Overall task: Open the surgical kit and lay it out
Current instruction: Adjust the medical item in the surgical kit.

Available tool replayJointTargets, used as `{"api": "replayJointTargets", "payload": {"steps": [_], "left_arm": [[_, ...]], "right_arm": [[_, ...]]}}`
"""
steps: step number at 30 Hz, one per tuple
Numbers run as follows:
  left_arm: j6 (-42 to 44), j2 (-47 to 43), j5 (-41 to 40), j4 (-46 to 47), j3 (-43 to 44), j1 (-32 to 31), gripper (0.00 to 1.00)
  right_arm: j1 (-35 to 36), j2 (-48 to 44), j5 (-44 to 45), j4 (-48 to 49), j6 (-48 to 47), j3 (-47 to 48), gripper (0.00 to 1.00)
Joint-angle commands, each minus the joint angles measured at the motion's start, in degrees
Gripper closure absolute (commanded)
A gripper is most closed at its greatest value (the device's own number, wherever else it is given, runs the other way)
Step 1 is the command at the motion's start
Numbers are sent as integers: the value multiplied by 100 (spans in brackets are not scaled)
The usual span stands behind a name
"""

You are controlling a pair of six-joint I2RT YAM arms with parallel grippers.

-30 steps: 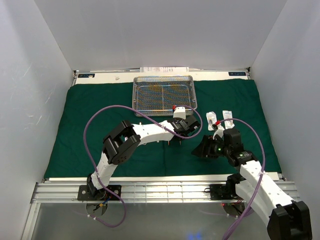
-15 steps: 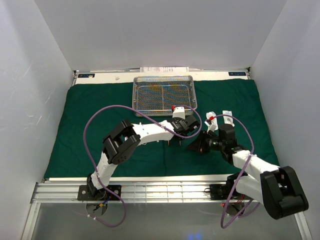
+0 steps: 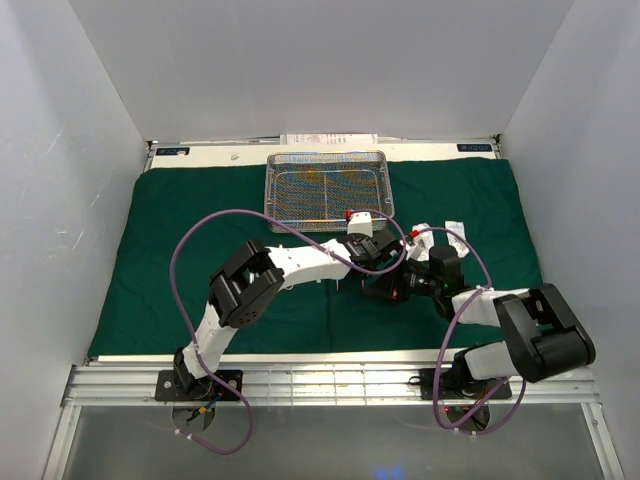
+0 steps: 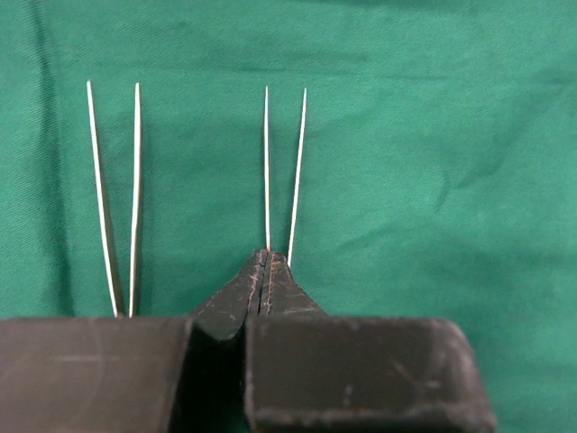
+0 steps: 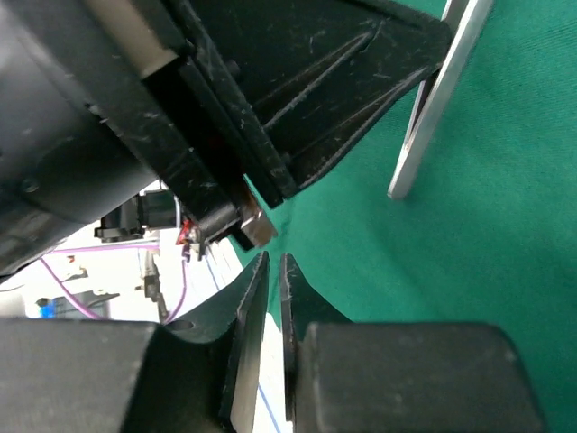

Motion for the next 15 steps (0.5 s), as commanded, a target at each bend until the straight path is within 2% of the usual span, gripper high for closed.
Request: {"api": "replayJointTargets", "payload": {"steps": [1, 8, 15], "left_arm": [[-88, 142, 81, -45, 224, 35, 98], [-141, 230, 116, -124, 321, 44, 98], [-202, 283, 151, -221, 365, 61, 98]], "right_arm": [[37, 320, -255, 1007, 286, -98, 85], [46, 1242, -457, 2440, 892, -239, 89], [46, 1621, -326, 2810, 946, -196, 89]]}}
